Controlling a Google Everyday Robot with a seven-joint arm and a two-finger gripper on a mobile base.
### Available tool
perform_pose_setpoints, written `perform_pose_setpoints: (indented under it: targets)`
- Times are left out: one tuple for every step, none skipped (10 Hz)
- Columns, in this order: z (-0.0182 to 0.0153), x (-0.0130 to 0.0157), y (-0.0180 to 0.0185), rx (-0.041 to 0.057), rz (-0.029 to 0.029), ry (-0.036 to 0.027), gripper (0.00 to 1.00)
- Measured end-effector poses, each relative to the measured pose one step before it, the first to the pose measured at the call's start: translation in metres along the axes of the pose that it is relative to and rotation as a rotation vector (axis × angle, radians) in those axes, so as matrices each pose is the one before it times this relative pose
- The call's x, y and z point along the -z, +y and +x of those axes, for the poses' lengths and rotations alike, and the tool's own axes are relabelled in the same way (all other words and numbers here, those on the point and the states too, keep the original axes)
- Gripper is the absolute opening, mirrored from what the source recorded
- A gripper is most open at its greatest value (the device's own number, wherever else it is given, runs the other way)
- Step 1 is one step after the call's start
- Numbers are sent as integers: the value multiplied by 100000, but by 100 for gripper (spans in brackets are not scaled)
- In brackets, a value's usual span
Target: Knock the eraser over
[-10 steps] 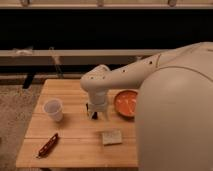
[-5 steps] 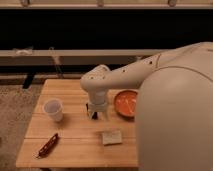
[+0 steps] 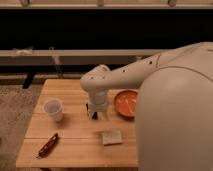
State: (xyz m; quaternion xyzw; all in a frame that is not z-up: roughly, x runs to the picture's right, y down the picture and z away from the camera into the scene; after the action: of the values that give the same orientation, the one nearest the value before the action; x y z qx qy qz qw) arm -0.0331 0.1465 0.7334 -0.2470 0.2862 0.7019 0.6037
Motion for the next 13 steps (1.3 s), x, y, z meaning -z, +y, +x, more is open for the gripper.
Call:
perform_pose_setpoints:
  targets:
    - [0,0,1,8,0,-1,65]
    - [1,0,-1,-5,0,1,65]
    - [-1,0,2,0,-3,-1,65]
    - [-2,3,0,-3,-4,-6,65]
    - [1,1,0,1,0,1,65]
    - [1,-1,2,5,2,0,65]
    - [0,-1,-3,1,5,1,65]
    - [-1,1,4,3,-9,-4,65]
    - [-1,3,3,6,4,-4,65]
    - [-24,76,55,38,7,-143,65]
    - [-195,372,154,-1,9,-933,65]
    - [-404,868,306,285,-51,-1435,65]
    - [-458,1079,379,148,-366,-1253,65]
